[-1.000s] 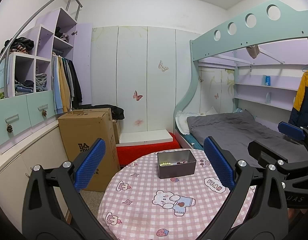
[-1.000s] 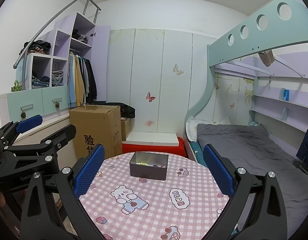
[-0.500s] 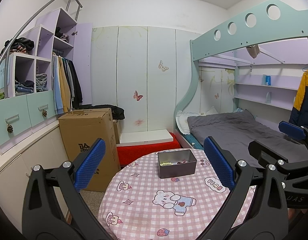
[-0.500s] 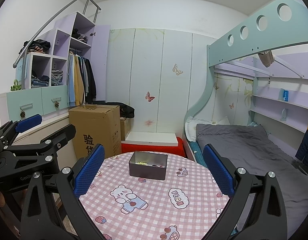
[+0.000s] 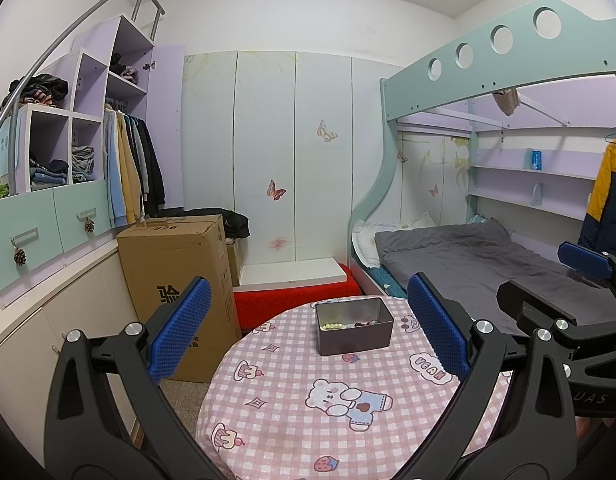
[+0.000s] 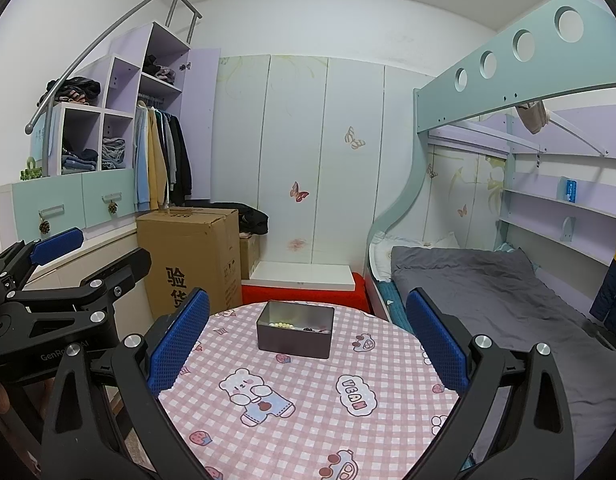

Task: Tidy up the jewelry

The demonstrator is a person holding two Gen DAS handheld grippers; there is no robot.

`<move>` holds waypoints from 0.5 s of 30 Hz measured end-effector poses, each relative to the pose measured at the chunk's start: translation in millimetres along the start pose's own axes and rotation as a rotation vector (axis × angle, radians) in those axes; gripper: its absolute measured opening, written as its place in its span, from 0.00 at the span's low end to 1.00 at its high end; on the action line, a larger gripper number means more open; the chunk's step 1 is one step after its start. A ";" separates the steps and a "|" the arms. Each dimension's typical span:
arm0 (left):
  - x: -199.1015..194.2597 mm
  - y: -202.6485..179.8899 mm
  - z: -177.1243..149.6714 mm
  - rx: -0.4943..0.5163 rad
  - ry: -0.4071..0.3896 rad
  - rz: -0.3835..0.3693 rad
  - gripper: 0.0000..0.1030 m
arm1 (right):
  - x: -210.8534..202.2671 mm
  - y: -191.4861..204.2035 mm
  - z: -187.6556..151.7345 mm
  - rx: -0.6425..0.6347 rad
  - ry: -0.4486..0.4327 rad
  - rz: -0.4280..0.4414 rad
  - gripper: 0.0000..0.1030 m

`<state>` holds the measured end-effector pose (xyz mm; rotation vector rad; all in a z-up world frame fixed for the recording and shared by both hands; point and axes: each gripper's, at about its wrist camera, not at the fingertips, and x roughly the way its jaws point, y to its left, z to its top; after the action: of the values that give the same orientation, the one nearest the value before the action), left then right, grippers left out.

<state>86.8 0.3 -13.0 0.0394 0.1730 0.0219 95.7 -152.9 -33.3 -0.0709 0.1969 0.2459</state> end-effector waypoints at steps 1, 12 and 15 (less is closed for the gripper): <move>-0.5 -0.1 -0.1 0.001 0.000 0.001 0.94 | 0.1 0.0 0.0 0.000 0.001 0.001 0.92; 0.2 0.5 -0.9 0.001 0.001 0.001 0.94 | 0.2 -0.2 0.4 0.000 0.001 0.001 0.92; -0.1 0.6 -1.0 0.001 0.002 0.000 0.94 | -0.3 -1.6 -0.9 -0.002 0.002 -0.002 0.92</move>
<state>86.6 1.0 -14.0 0.0405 0.1754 0.0214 95.7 -154.5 -34.0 -0.0732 0.1988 0.2435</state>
